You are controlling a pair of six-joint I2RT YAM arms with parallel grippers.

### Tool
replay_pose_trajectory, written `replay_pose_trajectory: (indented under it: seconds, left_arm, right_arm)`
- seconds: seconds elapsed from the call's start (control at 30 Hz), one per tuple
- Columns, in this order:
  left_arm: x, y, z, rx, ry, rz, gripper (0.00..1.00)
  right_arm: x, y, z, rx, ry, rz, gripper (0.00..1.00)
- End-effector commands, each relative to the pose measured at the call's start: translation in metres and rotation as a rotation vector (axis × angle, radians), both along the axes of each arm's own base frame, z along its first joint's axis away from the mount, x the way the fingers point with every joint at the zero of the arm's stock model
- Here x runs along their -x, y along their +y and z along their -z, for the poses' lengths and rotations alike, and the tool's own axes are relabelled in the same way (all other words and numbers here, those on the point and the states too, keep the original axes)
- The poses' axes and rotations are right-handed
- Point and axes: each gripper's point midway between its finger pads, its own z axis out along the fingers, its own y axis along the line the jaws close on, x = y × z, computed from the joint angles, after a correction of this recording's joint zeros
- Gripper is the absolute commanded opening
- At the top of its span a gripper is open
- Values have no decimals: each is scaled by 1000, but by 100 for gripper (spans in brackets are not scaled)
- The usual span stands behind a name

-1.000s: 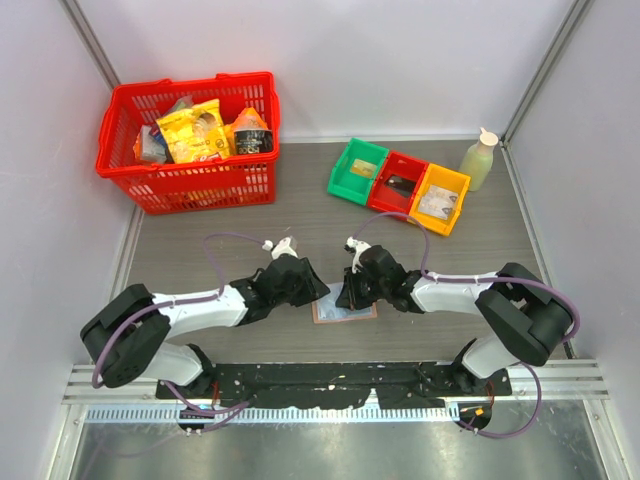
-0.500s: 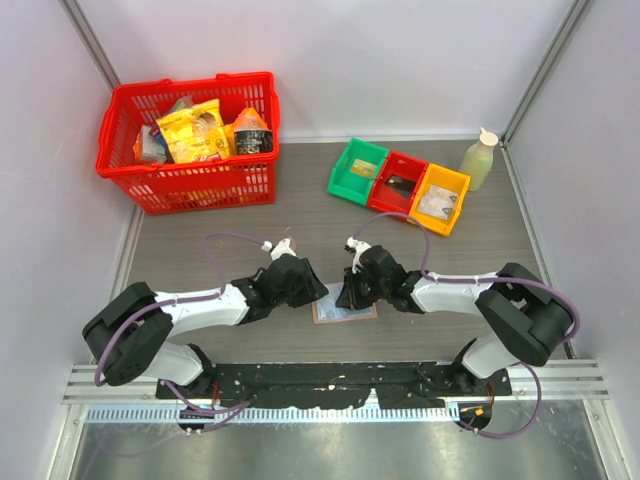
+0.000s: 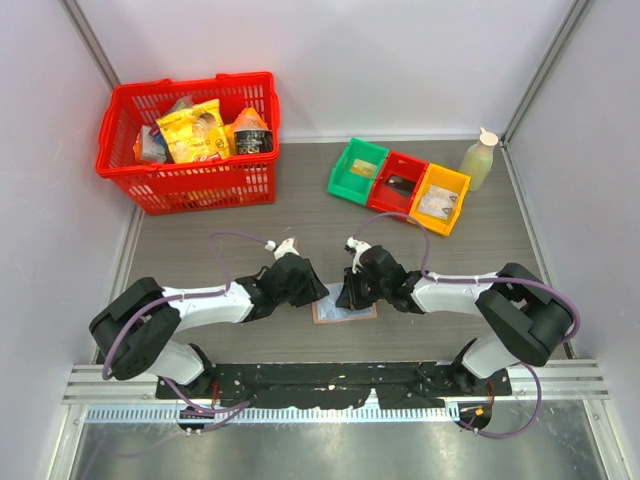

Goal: Take the credit cards out of the card holder
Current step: Remove the credit card from the card holder.

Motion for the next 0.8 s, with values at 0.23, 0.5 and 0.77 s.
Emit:
replay_pose_trajectory:
  seconds: [0.23, 0.5, 0.77]
  left_arm:
    - [1, -23, -10, 75, -11, 48, 35]
    - [0, -16, -6, 51, -1, 17, 8]
    - [-3, -19, -21, 49, -20, 30, 0]
  right_arm:
    - [12, -9, 10, 39, 27, -10, 1]
    - [5, -6, -14, -5, -36, -11, 12]
    - [-9, -26, -41, 25, -147, 88, 36]
